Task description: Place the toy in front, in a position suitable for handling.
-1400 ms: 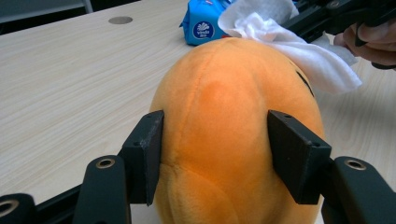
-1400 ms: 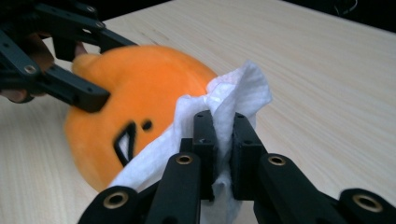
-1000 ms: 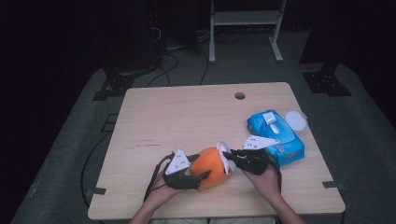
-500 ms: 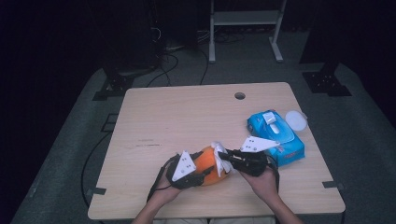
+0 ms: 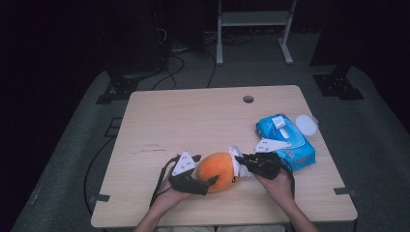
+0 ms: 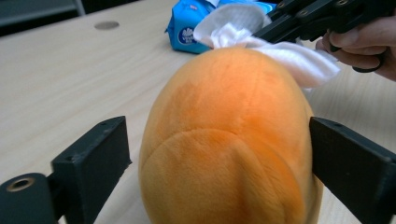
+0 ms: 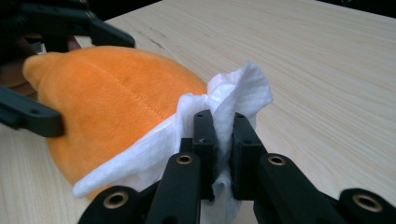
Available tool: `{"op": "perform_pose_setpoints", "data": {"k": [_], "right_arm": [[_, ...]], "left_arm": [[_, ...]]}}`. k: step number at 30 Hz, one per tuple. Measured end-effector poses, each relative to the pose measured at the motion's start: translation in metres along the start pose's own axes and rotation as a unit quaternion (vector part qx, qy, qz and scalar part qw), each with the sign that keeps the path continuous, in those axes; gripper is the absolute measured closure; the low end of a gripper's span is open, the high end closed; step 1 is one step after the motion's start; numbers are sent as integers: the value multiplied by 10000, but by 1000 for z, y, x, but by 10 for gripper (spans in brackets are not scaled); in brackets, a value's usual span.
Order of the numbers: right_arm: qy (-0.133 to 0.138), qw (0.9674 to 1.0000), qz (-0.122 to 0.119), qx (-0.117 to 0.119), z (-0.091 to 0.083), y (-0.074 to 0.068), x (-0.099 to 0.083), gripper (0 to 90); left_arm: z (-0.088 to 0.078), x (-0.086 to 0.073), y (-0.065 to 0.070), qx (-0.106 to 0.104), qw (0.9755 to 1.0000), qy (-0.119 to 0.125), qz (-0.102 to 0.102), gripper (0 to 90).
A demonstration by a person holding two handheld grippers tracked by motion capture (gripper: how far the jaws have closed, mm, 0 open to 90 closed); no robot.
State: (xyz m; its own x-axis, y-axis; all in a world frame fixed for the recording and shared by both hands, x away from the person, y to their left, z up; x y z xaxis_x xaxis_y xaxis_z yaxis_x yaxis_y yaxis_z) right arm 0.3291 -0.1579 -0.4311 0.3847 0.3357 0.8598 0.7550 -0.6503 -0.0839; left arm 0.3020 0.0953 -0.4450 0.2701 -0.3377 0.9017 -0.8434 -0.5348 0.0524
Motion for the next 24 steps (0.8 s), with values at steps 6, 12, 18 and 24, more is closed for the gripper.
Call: {"op": "perform_pose_setpoints", "data": {"k": [6,12,18,24], "right_arm": [[207,9998,-38,66,-5,-9,8,823],[440,9971,-560,281,-10,-39,24,822],[217,9993,-310,73,-5,-18,12,823],[265,9988,-401,31,-5,-24,13,822]], "left_arm": [[-3,6,12,299,9947,207,957,393],[4,6,20,173,9910,178,1313,393],[3,4,5,434,9983,58,383,66],[0,2,4,257,9984,2,508,308]]}}
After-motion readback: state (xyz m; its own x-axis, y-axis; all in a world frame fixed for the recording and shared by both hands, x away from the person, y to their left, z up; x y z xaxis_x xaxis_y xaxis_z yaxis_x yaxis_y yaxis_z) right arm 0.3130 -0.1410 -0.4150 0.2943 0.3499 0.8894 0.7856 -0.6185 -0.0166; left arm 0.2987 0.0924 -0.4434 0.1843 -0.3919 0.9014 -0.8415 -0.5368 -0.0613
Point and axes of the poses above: each handheld gripper's, and its own axes: z roughly forward along the jaws, x roughly out of its top, y roughly to its right, the point moved 2 cm from there along z, roughly forward along the jaws, and after that the axes turned 2 degrees about -x, right-handed, at the moved point
